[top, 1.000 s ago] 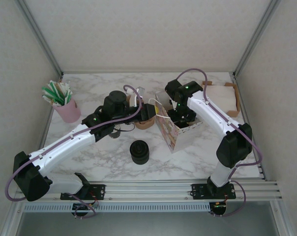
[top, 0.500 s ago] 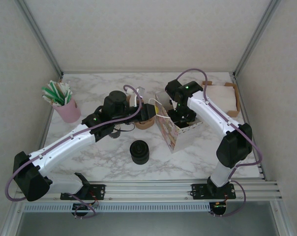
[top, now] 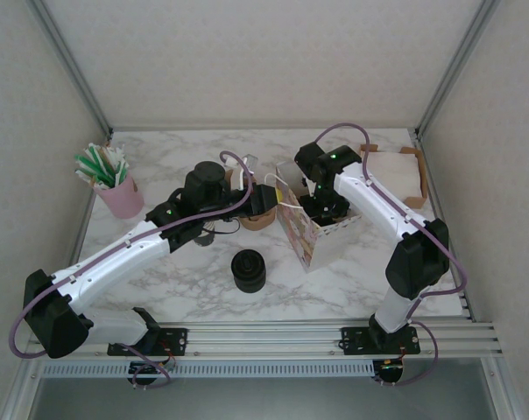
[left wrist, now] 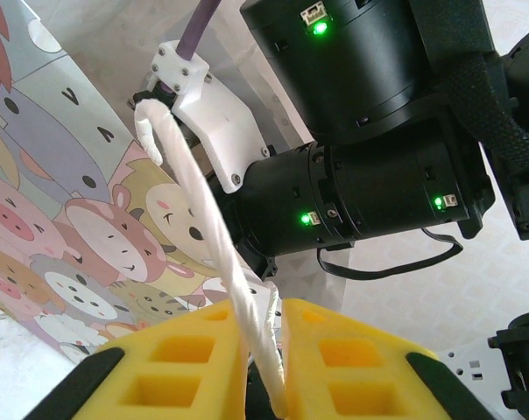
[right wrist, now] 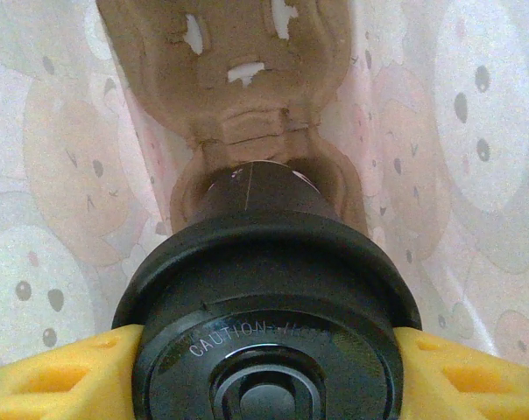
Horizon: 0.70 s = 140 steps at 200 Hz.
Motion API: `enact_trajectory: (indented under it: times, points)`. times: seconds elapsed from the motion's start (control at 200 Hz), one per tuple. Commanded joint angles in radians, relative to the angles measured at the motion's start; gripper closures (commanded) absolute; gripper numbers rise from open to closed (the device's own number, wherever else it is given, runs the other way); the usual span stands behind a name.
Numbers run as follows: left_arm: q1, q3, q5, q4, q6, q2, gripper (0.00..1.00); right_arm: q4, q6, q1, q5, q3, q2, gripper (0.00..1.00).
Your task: Pack the takeout coffee
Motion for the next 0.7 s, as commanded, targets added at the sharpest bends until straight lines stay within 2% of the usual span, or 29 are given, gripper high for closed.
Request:
enact_trajectory:
  times: [0.0,0.536,0.696]
  points:
    - [0.008,-0.001,-0.009,-0.007,0.01,-0.015,0.82,0.037,-0.013,-0.016,0.005,-0.033,-0.001,0.36]
    - [0.008,0.0,-0.011,-0.009,0.008,-0.015,0.82,0.069,-0.015,-0.023,-0.005,-0.064,0.013,0.36]
    - [0.008,0.004,-0.015,-0.015,0.013,-0.016,0.79,0.066,-0.017,-0.023,-0.007,-0.058,0.019,0.36]
